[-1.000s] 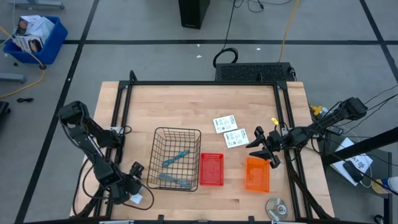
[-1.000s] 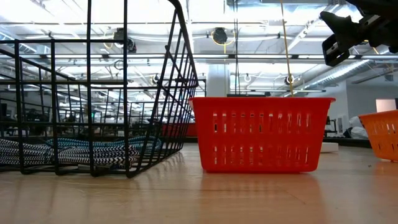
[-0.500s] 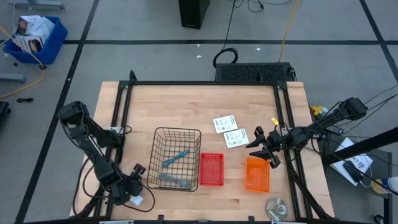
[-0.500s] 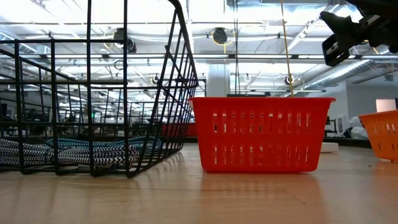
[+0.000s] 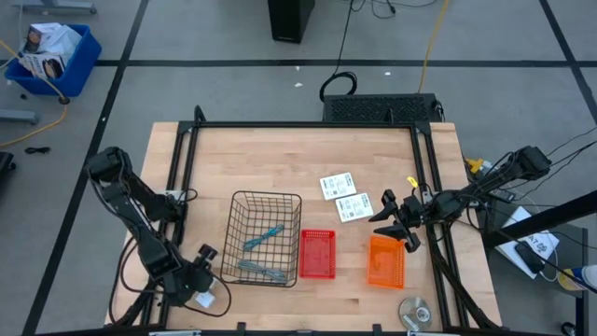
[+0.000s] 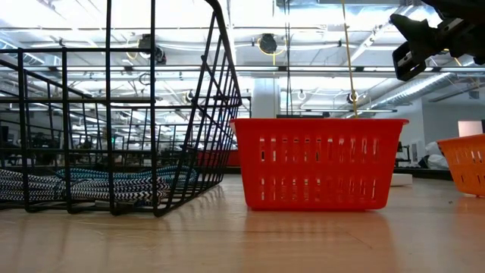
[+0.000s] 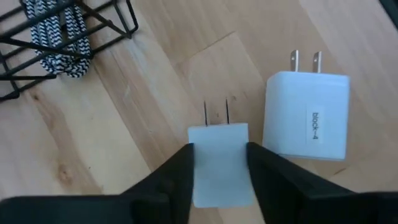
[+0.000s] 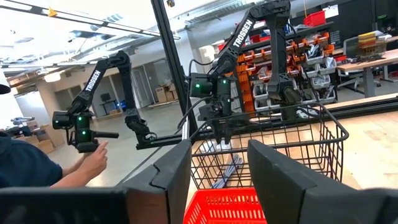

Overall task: Pick and place items into bin
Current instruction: Put the top white charger adapter into the red basket

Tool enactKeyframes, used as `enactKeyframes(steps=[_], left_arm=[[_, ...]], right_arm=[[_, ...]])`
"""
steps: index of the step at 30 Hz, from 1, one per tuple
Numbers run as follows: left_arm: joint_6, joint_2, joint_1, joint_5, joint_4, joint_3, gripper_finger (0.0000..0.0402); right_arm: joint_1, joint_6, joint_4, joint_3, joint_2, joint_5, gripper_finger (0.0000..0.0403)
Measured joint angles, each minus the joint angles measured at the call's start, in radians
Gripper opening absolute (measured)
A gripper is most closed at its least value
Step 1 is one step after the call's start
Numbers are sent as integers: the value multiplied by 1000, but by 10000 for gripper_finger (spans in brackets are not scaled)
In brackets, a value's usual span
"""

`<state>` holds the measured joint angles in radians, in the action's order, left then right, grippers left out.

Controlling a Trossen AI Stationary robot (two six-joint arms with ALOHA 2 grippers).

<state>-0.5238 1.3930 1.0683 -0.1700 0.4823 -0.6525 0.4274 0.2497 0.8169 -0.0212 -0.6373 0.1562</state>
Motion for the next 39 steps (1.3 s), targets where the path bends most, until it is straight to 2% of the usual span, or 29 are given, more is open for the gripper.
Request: enactKeyframes(steps=[7, 13, 17, 24, 32, 39], left_arm=[[63, 0, 1, -6, -13, 0, 54], [67, -1, 1, -15, -8, 0, 35], [70, -1, 1, -15, 3, 0, 61], [43, -1, 0, -17, 17, 0, 138], [81, -1, 0, -69, 17, 0, 221], [45, 0, -9, -83, -4, 36, 273]], right_arm=[[0, 0, 0, 0, 0, 0, 153], [0, 0, 0, 0, 0, 0, 153], [0, 0, 0, 0, 0, 0, 153], [0, 0, 0, 0, 0, 0, 153], [0, 0, 0, 0, 0, 0, 153], [0, 0, 0, 0, 0, 0, 153]])
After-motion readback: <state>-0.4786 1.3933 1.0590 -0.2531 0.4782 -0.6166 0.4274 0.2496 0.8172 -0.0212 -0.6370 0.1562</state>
